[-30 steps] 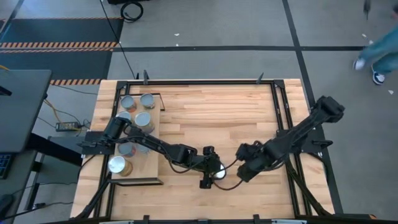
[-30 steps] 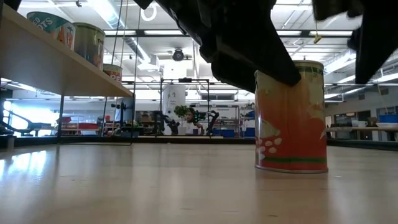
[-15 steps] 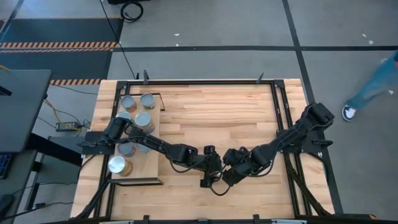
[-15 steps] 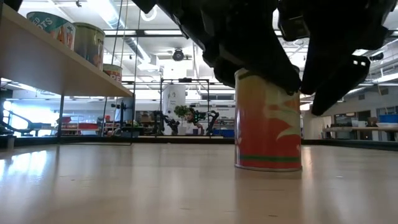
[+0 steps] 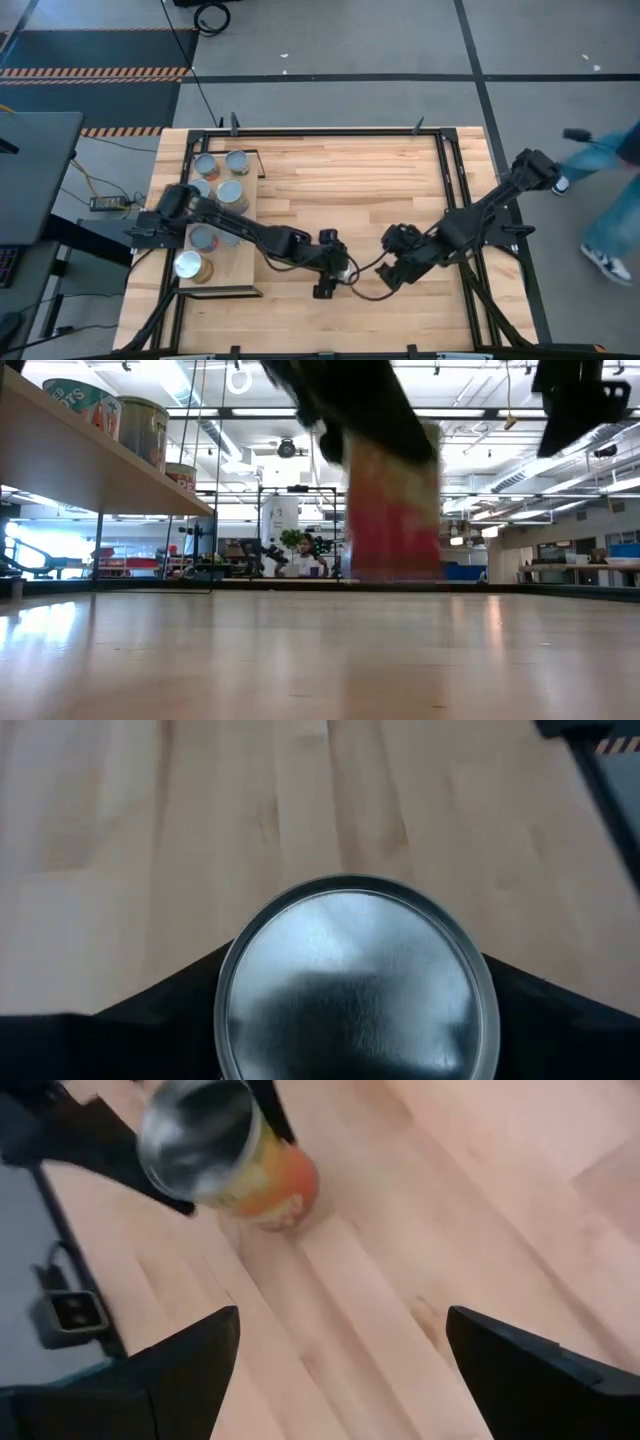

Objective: Pick and place cans onto a shelf
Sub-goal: Put the canned corn on the shelf aligned with the other canned corn

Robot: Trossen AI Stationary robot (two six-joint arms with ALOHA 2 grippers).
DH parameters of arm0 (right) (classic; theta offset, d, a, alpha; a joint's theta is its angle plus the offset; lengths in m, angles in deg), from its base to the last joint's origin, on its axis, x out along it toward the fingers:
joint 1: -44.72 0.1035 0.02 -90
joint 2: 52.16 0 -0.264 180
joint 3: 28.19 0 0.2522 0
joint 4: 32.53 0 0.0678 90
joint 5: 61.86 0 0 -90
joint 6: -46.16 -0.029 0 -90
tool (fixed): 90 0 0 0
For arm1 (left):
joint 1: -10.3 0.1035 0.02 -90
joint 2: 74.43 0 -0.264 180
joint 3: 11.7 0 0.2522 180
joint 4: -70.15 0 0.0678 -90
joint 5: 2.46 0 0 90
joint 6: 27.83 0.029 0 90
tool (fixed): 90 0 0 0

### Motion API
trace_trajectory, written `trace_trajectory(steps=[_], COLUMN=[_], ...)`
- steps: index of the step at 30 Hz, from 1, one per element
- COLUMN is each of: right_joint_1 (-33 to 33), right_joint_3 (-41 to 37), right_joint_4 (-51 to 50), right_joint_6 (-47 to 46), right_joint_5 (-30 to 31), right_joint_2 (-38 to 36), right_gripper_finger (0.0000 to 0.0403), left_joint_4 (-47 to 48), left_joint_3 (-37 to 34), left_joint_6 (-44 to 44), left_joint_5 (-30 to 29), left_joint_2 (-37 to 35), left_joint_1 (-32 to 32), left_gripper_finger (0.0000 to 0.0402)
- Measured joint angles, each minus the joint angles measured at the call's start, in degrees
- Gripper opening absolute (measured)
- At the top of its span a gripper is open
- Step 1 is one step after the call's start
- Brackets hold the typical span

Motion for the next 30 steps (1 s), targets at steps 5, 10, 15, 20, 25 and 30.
trace_trajectory(steps=[5, 10, 15, 20, 25, 30], right_joint_1=[0.5, -0.6, -2.7, -4.9, -7.5, -10.6], right_joint_3=[0.0, 0.0, 0.0, 0.0, 0.0, 0.0], right_joint_4=[-1.7, -1.1, -0.8, 0.1, 0.7, 1.9], right_joint_6=[1.8, 5.8, 7.3, 5.1, 1.6, -0.2], right_joint_5=[6.3, 14.1, 18.1, 18.6, 18.7, 18.8], right_joint_2=[-6.4, -10.5, -11.5, -11.3, -11.3, -11.3], right_gripper_finger=[0.0363, 0.0363, 0.0363, 0.0363, 0.0363, 0.0363], left_joint_4=[8.8, 14.9, 19.6, 32.8, 44.7, 49.9], left_joint_3=[0.0, 0.0, 0.1, 0.1, 0.1, 0.1], left_joint_6=[-1.8, -6.1, -9.1, -9.2, -10.0, -12.6], left_joint_5=[-0.4, -0.2, -0.7, -4.5, -6.8, -9.2], left_joint_2=[-8.9, -20.7, -30.4, -36.4, -39.6, -40.3], left_joint_1=[-0.7, -2.9, -7.1, -12.0, -18.0, -23.1], left_gripper_finger=[0.0315, 0.0314, 0.0314, 0.0314, 0.0314, 0.0314])
